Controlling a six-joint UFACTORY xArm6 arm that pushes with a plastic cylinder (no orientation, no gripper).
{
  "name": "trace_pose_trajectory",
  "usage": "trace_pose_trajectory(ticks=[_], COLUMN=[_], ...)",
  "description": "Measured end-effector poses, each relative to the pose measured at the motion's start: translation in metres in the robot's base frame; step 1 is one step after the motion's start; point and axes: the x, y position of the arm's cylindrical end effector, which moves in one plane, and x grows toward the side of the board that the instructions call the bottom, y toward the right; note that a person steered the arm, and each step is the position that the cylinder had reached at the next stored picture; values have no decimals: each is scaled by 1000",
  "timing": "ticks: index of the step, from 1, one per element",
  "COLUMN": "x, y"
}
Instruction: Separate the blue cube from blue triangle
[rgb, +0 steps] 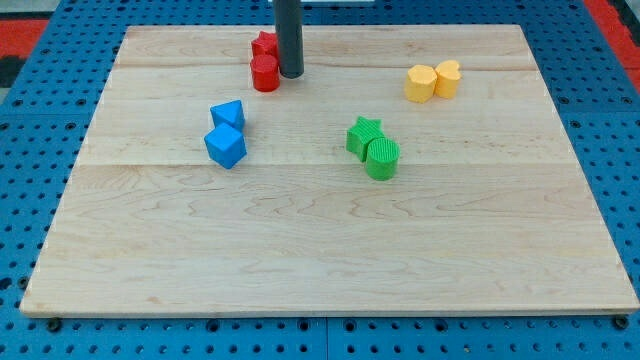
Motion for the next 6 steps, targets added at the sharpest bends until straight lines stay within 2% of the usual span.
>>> trace_pose_trajectory(ticks=[1,2,3,4,5,6], x=[51,127,134,135,102,93], y=[16,-10,-90,-95,-98,-82])
